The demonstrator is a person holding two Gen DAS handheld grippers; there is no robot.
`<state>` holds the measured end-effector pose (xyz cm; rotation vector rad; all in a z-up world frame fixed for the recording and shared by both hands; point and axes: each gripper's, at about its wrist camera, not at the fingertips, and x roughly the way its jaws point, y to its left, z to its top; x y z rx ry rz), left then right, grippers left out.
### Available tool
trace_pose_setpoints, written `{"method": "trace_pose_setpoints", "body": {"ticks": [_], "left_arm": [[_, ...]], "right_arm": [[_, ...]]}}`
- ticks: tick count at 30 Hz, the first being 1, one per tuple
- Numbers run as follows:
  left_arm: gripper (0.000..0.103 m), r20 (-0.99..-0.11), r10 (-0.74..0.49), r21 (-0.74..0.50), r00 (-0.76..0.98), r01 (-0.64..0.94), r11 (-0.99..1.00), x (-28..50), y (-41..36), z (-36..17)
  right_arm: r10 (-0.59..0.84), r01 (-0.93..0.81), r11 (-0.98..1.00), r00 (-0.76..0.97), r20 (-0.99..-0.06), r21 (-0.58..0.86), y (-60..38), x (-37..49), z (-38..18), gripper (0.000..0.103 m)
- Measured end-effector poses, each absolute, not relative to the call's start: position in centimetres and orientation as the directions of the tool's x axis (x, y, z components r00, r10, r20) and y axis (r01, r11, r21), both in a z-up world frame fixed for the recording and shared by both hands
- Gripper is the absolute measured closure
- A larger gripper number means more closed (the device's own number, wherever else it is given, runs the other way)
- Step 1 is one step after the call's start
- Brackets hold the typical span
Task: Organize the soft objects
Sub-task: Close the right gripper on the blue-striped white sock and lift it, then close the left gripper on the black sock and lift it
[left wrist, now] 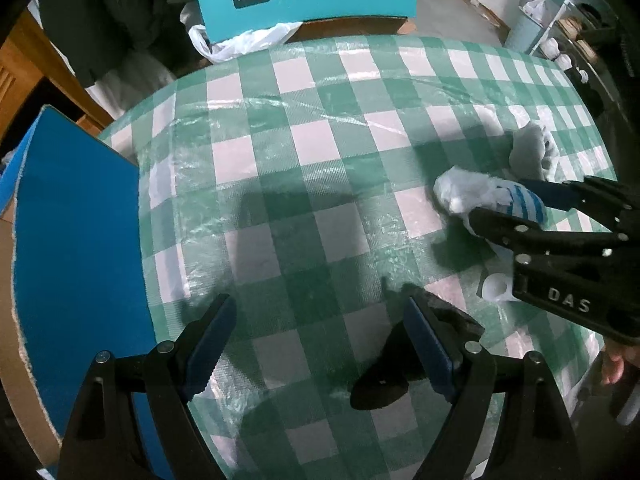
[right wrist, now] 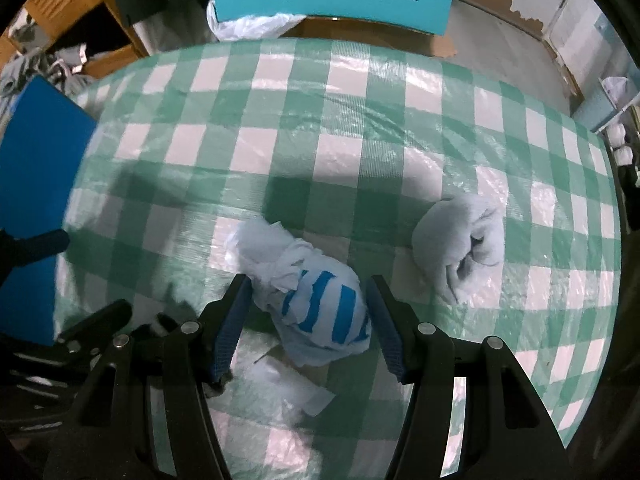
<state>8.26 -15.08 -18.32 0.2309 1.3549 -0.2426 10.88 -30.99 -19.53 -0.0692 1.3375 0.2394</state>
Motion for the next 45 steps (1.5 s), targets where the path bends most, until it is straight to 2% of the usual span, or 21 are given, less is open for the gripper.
{"method": "trace_pose_setpoints", "body": {"ticks": [9, 15, 21, 34, 45], "left_arm": [[0.017, -0.981, -0.08, -0.014, 0.178, 0.343, 0.939, 7.7, -15.7, -18.4], [0.017, -0.975, -0.126, -0.049, 0.183, 0.377, 0.925, 7.1, -16.1, -17.3], [0.016, -0.972, -0.153, -0.061, 0.177, 0.438, 0.897, 5.9, -17.6, -17.2], [0.016, -0.986, -0.09, -0.004, 0.142, 0.515, 0.857, 4.9, -20.2, -20.4], [0.018, -0.986, -0.073, 0.018, 0.149, 0.536, 0.844, 4.4, -20.9, -21.7]], "right_arm": [[0.071, -0.21, 0.977, 0.177, -0.982, 0.033, -30.9, 11.3, -21.7, 0.045], [0.103, -0.18, 0.981, 0.176, -0.979, 0.071, -32.1, 11.2, -21.6, 0.054], [0.149, -0.081, 0.988, 0.204, -0.967, 0.135, -34.9, 10.9, -19.8, 0.055], [0.174, 0.004, 0.984, 0.234, -0.957, 0.18, -38.5, 7.1, -16.7, 0.055], [0.184, -0.021, 0.983, 0.251, -0.95, 0.185, -37.4, 6.1, -15.9, 0.055]]}}
